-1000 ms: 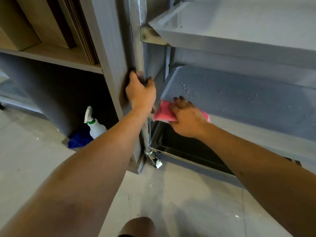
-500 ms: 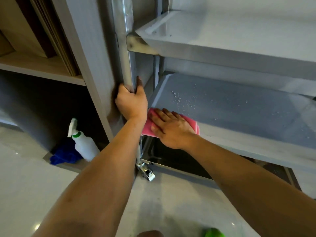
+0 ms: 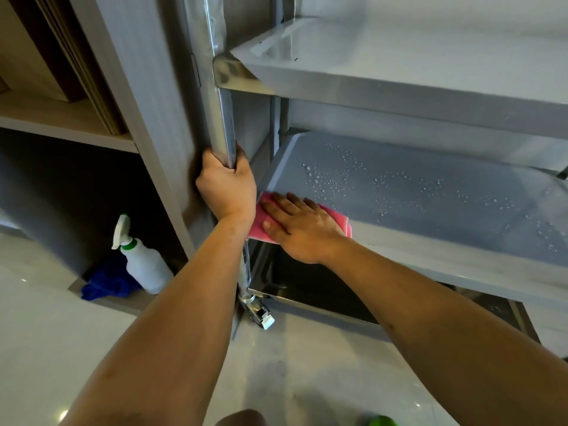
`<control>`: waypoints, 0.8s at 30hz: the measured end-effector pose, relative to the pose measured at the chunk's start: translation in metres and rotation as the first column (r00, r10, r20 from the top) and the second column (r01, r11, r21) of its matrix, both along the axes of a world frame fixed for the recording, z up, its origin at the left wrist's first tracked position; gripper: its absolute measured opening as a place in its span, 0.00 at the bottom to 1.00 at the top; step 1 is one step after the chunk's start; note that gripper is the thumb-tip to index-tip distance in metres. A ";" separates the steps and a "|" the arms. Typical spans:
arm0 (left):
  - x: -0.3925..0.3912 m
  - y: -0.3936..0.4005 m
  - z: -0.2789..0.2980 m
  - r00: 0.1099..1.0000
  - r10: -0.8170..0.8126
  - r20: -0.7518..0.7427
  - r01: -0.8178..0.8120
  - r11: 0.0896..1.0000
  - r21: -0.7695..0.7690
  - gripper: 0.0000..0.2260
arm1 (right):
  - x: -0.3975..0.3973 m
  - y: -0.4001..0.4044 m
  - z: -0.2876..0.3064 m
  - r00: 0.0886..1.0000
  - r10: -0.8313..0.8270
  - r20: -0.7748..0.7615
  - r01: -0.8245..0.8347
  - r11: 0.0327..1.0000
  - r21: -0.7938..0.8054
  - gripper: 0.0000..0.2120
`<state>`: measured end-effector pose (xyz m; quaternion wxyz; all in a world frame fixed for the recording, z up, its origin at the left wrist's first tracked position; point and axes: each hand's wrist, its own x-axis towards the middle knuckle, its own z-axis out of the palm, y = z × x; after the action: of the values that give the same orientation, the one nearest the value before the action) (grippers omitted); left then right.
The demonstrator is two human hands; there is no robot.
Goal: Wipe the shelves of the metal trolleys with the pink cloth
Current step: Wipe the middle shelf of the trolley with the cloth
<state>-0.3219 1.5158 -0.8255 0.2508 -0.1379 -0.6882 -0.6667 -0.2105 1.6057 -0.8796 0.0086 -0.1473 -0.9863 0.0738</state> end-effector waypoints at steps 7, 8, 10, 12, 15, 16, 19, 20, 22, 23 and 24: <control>0.000 0.003 -0.003 0.998 0.049 0.042 -0.048 0.999 -0.022 0.10 | -0.001 0.036 0.003 0.997 -0.066 0.043 0.067 0.998 -0.014 0.32; 0.000 0.003 -0.004 0.998 0.061 0.035 -0.061 0.998 -0.021 0.11 | -0.001 0.044 0.002 0.996 -0.077 0.045 0.078 0.997 0.000 0.32; -0.001 0.005 -0.004 0.996 0.085 0.016 -0.085 0.996 -0.012 0.11 | -0.003 0.057 0.001 0.996 -0.082 0.040 0.081 0.996 0.038 0.33; -0.003 0.007 -0.004 0.995 0.102 0.005 -0.102 0.995 -0.007 0.11 | -0.008 0.065 0.000 0.996 -0.077 0.034 0.076 0.996 0.037 0.34; 0.004 0.008 -0.012 0.995 0.102 -0.010 -0.102 0.994 -0.026 0.15 | -0.014 0.071 -0.002 0.996 -0.088 0.023 0.087 0.996 0.022 0.34; 0.012 0.008 -0.019 0.994 0.106 -0.029 -0.107 0.994 -0.038 0.19 | -0.014 0.072 -0.001 0.996 -0.092 0.021 0.091 0.996 0.020 0.34; 0.048 0.001 -0.046 0.946 0.097 -0.309 -0.126 0.989 -0.076 0.24 | -0.013 0.071 -0.001 0.994 -0.102 0.026 0.102 0.995 0.020 0.34; 0.055 -0.003 -0.055 0.913 0.046 -0.406 -0.095 0.991 -0.100 0.22 | -0.013 0.070 -0.001 0.994 -0.102 0.026 0.102 0.995 0.022 0.35; 0.054 -0.013 -0.062 0.892 -0.110 -0.438 0.019 0.978 -0.206 0.13 | -0.012 0.070 -0.001 0.995 -0.098 0.029 0.097 0.995 0.021 0.35; 0.048 -0.016 -0.059 0.907 -0.215 -0.363 0.106 0.949 -0.299 0.12 | -0.012 0.070 0.000 0.995 -0.098 0.030 0.098 0.995 0.018 0.35; 0.041 -0.017 -0.054 0.918 -0.311 -0.247 0.188 0.888 -0.420 0.13 | -0.011 0.070 0.000 0.995 -0.099 0.031 0.099 0.995 0.013 0.35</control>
<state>-0.2811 1.4990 -0.8791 0.2335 -0.3750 -0.7350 -0.5145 -0.2219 1.6753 -0.8797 -0.0026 -0.1970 -0.9782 0.0654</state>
